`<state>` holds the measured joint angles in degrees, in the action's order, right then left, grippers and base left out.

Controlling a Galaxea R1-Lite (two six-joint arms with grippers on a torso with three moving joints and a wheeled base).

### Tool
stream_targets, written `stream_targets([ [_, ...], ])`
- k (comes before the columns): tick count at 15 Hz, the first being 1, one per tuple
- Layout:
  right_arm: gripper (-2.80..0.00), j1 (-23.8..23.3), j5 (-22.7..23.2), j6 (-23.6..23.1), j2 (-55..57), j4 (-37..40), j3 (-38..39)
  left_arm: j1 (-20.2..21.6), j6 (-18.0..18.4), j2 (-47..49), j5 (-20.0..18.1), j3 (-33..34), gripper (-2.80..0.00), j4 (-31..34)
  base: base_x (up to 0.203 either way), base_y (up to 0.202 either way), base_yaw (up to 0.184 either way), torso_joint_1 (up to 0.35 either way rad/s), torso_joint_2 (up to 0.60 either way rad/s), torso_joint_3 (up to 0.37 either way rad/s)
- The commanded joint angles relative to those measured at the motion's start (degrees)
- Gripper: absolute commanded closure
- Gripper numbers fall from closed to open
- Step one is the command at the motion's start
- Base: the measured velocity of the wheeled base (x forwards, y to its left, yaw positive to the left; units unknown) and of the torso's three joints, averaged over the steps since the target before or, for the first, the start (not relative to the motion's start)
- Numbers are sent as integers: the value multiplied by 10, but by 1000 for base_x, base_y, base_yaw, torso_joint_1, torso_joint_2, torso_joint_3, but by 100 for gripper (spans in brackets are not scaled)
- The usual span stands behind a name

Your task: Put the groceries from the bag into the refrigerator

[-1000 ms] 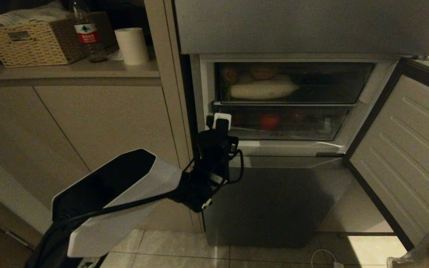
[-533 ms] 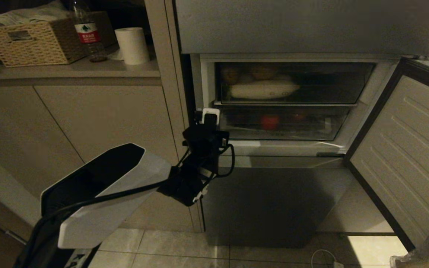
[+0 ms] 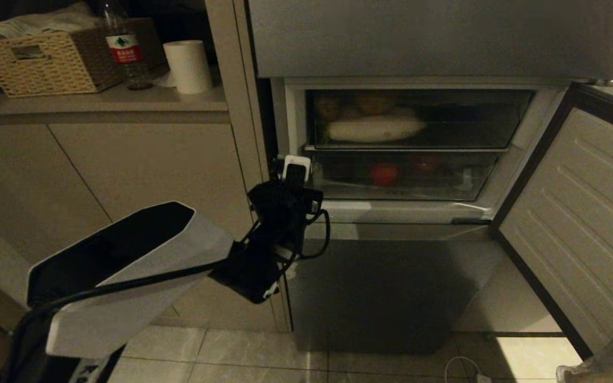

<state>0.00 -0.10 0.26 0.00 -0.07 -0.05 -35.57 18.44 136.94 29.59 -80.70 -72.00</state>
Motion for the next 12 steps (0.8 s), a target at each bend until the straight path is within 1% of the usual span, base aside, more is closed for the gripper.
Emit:
stream_targets([
  [1, 0, 0, 0, 0, 1, 0, 0, 6, -28, -31, 7, 48, 0, -11, 0, 0, 0, 0, 0, 0],
  [2, 0, 0, 0, 0, 0, 0, 0, 5, -35, -33, 10, 62, 0, -12, 0, 0, 0, 0, 0, 0],
  [4, 0, 0, 0, 0, 0, 0, 0, -27, -42, -31, 40, 80, 0, -16, 0, 0, 0, 0, 0, 0],
  [6, 0, 0, 0, 0, 0, 0, 0, -34, -71, -15, 47, 79, 0, -13, 0, 0, 0, 0, 0, 0],
  [7, 0, 0, 0, 0, 0, 0, 0, -40, -79, -18, 55, 92, 0, -13, 0, 0, 0, 0, 0, 0],
  [8, 0, 0, 0, 0, 0, 0, 0, -42, -79, -18, 66, 84, 0, -4, 0, 0, 0, 0, 0, 0],
  [9, 0, 0, 0, 0, 0, 0, 0, -49, -79, -14, 88, 62, 0, 21, 0, 0, 0, 0, 0, 0],
  [10, 0, 0, 0, 0, 0, 0, 0, -66, -78, -12, 125, 52, 0, 45, 0, 0, 0, 0, 0, 0],
  [12, 0, 0, 0, 0, 0, 0, 0, -70, -69, -2, 173, 29, 0, 53, 0, 0, 0, 0, 0, 0],
])
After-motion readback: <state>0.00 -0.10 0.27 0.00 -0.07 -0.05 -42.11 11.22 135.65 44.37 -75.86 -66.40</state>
